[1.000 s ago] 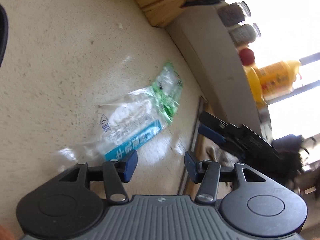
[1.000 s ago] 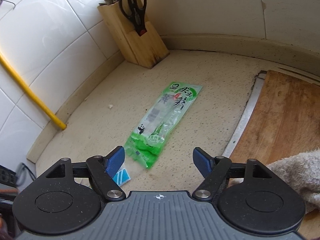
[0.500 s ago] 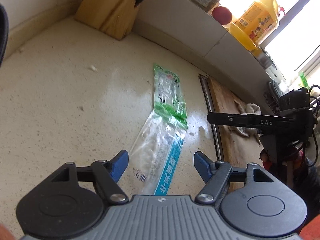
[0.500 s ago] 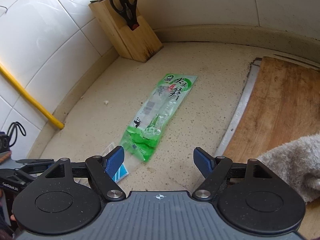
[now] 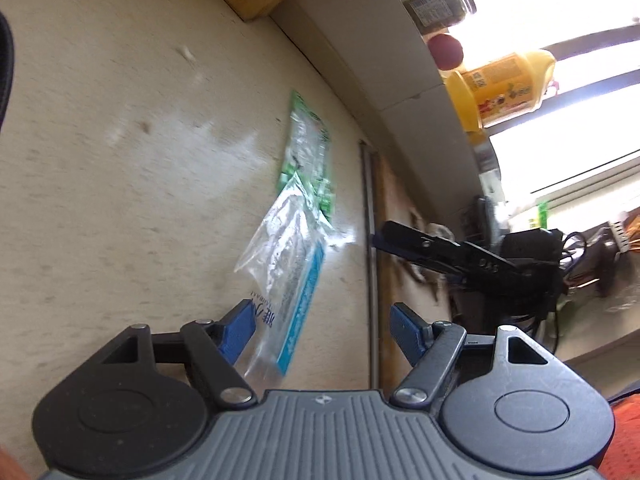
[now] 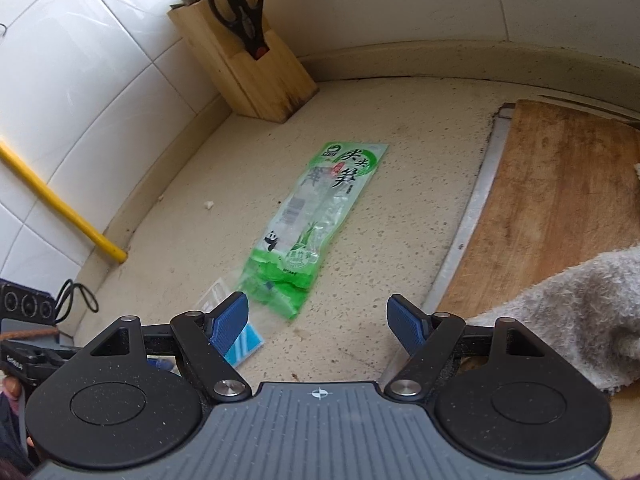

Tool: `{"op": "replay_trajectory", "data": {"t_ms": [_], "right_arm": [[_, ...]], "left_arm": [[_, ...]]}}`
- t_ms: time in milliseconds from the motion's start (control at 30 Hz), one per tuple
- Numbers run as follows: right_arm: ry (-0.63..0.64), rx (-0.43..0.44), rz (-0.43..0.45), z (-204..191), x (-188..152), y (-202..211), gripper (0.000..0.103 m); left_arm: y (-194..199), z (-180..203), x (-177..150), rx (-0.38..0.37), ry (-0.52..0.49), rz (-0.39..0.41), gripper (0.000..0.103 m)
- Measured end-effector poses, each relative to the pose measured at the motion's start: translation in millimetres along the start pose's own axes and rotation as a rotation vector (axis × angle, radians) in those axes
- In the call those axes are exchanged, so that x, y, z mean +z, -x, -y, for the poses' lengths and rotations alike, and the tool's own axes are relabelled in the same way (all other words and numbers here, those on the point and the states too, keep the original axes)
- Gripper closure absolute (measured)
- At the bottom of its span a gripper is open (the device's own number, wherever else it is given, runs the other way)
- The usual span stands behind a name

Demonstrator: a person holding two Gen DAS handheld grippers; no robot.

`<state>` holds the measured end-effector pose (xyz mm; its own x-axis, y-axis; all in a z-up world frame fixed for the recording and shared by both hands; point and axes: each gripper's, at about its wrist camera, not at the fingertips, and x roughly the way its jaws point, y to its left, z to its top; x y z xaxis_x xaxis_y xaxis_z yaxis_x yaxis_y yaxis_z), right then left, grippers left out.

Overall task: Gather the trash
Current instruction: 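Lower the left gripper onto the clear plastic bag with blue print, then close the left gripper on the clear bag edge and lift it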

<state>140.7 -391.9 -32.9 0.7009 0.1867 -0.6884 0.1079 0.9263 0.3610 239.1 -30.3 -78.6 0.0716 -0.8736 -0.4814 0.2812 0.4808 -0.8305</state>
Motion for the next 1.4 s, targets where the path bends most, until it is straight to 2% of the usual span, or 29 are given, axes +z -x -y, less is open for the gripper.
{"op": "replay_trajectory", "data": {"t_ms": [267, 367, 467, 567, 967, 1033, 1100, 1200, 1300, 1400], "right_arm": [[-0.015, 0.014, 0.003, 3.7, 3.5, -7.0, 0.021], [-0.020, 0.021, 0.008, 5.8, 6.3, -8.7, 0.021], [-0.025, 0.030, 0.013, 7.4, 11.6, -11.1, 0.021], [-0.035, 0.038, 0.023, 8.7, 17.0, -13.4, 0.021], [-0.128, 0.118, 0.049, 24.9, 21.0, -10.9, 0.021], [-0.148, 0.129, 0.055, 28.5, 21.9, -9.3, 0.021], [-0.154, 0.125, 0.062, 30.5, 23.8, -8.5, 0.021], [-0.145, 0.103, 0.083, 32.3, 28.1, -5.5, 0.021], [-0.153, 0.090, 0.102, 36.5, 33.1, -4.5, 0.021], [-0.142, 0.075, 0.109, 37.4, 38.0, -6.7, 0.021]], "left_arm": [[-42.1, 16.9, 15.1, -0.046, -0.010, 0.011, 0.035], [-56.9, 29.6, 15.8, -0.018, -0.077, -0.014, 0.038], [-70.5, 42.7, 13.3, 0.014, -0.160, -0.037, 0.046], [-79.5, 50.5, 11.9, 0.027, -0.200, -0.056, 0.052], [-116.2, 58.1, 23.9, -0.038, -0.166, -0.054, 0.056], [-122.4, 59.1, 26.1, -0.032, -0.158, -0.046, 0.060], [-127.9, 60.4, 26.4, 0.002, -0.170, -0.049, 0.080], [-130.7, 58.1, 26.6, 0.038, -0.160, -0.040, 0.095], [-132.3, 54.6, 30.1, 0.053, -0.117, -0.011, 0.098], [-134.6, 58.6, 31.1, 0.072, -0.121, 0.016, 0.101]]}}
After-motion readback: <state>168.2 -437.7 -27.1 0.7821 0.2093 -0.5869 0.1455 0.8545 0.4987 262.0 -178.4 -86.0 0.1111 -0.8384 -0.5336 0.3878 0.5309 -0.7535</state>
